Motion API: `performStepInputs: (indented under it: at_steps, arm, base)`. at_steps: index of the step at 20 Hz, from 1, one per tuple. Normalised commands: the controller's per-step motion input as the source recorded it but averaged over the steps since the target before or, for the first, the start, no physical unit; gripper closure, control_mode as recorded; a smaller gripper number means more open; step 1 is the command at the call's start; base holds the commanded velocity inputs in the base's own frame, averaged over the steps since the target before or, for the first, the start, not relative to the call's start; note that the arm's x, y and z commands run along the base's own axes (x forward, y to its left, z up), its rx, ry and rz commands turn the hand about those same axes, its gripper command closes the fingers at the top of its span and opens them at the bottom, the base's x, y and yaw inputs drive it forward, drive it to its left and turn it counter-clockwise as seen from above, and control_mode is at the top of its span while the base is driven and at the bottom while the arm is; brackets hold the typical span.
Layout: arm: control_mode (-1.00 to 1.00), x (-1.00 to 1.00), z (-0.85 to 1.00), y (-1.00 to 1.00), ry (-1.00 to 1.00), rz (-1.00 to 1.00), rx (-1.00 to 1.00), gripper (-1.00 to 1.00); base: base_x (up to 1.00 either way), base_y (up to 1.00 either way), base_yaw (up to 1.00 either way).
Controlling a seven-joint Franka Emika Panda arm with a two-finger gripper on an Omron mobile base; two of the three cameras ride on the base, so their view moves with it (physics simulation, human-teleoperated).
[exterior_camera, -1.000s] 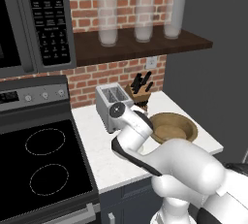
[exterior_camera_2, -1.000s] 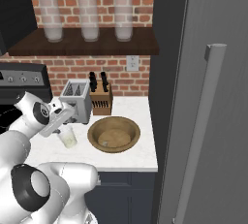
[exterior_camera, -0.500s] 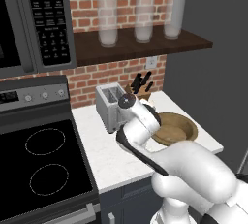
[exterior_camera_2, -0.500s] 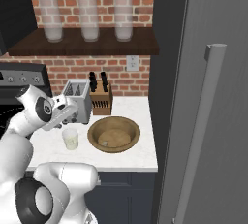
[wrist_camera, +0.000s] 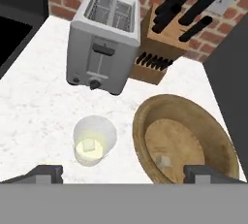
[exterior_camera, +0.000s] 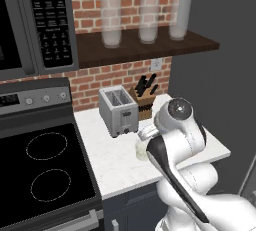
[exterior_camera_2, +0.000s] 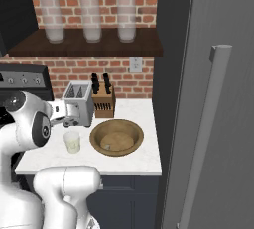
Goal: Grab a lemon wedge from the fridge and one ice cube from the ice bowl, and put them in the glass of lemonade.
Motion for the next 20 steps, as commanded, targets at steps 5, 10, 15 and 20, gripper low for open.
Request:
performStepInputs:
  at_steps: [5, 10, 15, 20]
  arm:
    - [-1.0, -1.0, 0.74, -0.52, -0.27, 0.0, 0.35, -1.0]
    - [-1.0, -0.86, 0.64, -0.41, -0.17, 0.0, 0.37, -1.0]
    - [-1.0, -0.4, -0.15, -0.09, -0.03, 0.0, 0.08, -1.0]
    - [-1.0, -0.01, -0.34, 0.12, 0.01, -0.02, -0.09, -1.0]
  base:
    - [0.0, 0.0, 0.0]
    - [0.0, 0.0, 0.0]
    - [0.0, 0.0, 0.0]
    - [0.0, 0.0, 0.0]
